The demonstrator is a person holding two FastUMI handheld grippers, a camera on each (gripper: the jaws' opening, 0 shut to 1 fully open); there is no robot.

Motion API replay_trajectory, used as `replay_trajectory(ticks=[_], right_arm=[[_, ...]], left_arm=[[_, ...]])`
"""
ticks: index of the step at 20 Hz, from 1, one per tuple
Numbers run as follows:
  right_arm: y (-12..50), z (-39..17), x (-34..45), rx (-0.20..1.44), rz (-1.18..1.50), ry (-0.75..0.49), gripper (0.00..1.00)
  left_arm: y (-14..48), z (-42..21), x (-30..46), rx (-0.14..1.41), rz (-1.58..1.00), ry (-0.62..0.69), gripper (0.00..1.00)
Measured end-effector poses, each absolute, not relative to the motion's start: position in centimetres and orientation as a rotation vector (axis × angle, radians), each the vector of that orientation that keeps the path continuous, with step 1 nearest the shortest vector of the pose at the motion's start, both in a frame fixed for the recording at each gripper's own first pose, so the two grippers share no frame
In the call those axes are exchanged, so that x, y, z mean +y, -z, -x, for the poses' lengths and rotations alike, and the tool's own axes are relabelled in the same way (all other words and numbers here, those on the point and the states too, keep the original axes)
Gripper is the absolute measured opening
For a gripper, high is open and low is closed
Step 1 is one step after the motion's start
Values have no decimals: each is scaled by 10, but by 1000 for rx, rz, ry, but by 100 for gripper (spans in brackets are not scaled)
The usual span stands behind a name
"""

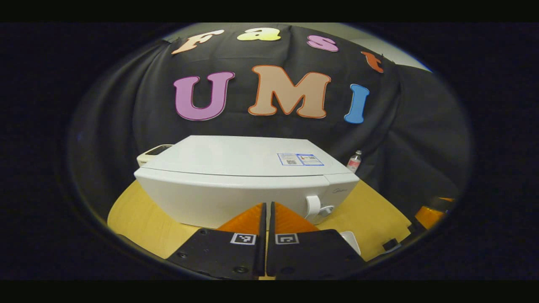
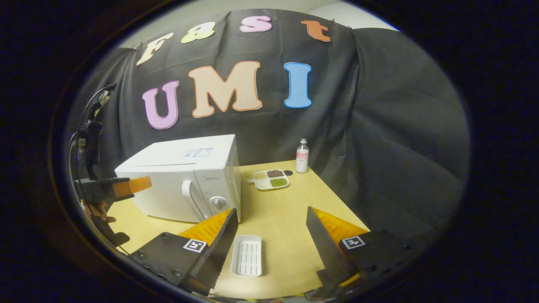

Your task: Open the microwave oven with the left hand, put the food in, and close the microwave oven.

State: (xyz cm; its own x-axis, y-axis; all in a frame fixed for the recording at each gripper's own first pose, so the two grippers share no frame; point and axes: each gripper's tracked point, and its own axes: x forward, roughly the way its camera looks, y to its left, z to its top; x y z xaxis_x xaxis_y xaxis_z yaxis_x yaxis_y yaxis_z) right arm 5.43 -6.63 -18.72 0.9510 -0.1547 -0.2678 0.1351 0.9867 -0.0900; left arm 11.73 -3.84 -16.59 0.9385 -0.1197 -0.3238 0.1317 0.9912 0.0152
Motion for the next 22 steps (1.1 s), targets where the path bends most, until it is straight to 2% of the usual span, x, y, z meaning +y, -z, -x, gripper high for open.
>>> replay_trajectory(ticks=[1, 3, 4, 5, 6, 7, 14, 16, 17, 19, 21, 22], right_arm=[[186, -55, -64, 280, 69, 138, 100], [184, -57, -60, 280, 63, 120, 100], [182, -59, -57, 279, 60, 113, 100], [180, -60, -56, 278, 55, 110, 100], [178, -62, -55, 277, 46, 107, 100], [176, -63, -51, 275, 33, 98, 100], [152, -63, -27, 241, 25, 12, 100], [142, -62, -19, 224, 50, -20, 100], [137, -61, -15, 212, 64, -34, 100], [123, -58, -7, 187, 91, -60, 99], [112, -58, -2, 161, 105, -80, 100], [106, -58, -1, 149, 110, -88, 92]], left_arm=[[164, -110, -29, 327, -44, 113, 7], [158, -97, -14, 320, -64, 80, 10], [153, -91, -5, 313, -74, 60, 24], [149, -86, 0, 301, -76, 46, 29], [145, -82, 4, 289, -69, 35, 29], [142, -76, 6, 283, -56, 30, 35], [127, -39, 27, 256, -5, -50, 53], [115, -32, 27, 230, 51, -73, 66], [111, -30, 28, 215, 69, -86, 82], [101, -28, 29, 181, 72, -108, 93], [94, -28, 31, 160, 54, -120, 93], [91, -29, 32, 151, 43, -124, 94]])
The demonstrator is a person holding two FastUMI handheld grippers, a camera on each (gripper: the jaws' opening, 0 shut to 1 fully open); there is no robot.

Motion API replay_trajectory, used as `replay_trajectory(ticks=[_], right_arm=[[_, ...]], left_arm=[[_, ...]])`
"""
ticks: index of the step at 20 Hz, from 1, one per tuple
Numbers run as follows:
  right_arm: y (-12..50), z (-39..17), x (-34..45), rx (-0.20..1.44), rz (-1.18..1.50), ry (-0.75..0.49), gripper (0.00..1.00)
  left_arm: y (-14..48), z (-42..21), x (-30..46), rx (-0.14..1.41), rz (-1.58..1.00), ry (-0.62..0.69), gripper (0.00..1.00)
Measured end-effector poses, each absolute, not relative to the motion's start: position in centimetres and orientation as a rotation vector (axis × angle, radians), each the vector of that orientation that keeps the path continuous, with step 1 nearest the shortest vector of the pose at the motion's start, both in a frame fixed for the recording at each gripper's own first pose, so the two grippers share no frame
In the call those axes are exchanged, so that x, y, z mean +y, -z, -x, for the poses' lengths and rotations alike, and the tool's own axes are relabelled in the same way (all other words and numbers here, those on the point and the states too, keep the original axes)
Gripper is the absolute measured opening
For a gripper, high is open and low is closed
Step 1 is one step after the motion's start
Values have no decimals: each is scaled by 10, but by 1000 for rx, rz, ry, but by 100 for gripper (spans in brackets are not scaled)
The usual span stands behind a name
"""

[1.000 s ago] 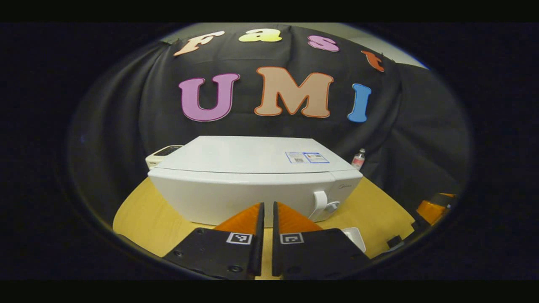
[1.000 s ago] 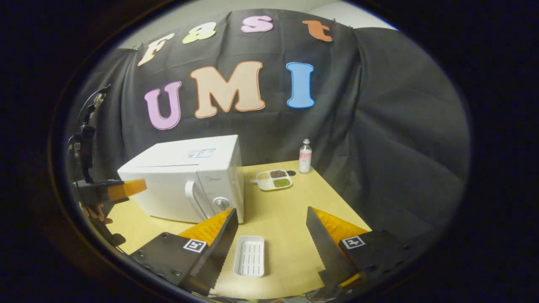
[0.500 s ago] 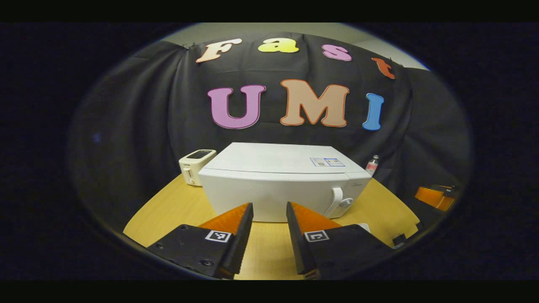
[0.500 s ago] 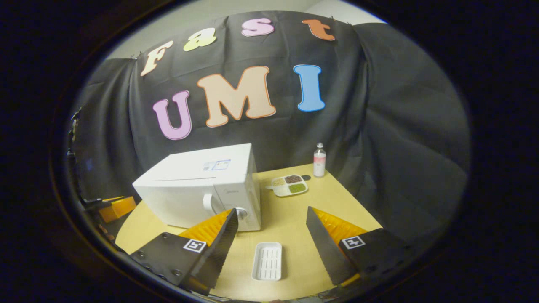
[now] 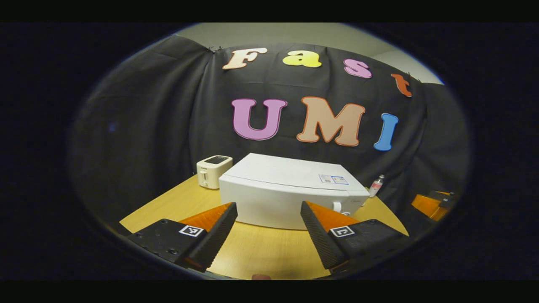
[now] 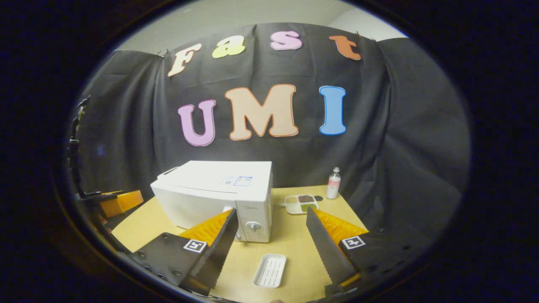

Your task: Open the microwave oven with the left hand, put the food in, and close the microwave oven.

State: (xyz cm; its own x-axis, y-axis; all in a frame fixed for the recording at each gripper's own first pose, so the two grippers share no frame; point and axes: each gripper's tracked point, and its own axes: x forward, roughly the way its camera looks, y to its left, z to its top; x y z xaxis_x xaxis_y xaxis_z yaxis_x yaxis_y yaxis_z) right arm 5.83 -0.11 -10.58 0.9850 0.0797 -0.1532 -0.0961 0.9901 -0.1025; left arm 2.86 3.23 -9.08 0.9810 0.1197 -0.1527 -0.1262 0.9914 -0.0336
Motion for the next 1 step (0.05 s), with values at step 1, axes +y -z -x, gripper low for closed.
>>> replay_trajectory(ticks=[1], right_arm=[[102, -57, -1, 140, 113, -91, 92]], left_arm=[[89, -27, 32, 145, 33, -128, 89]])
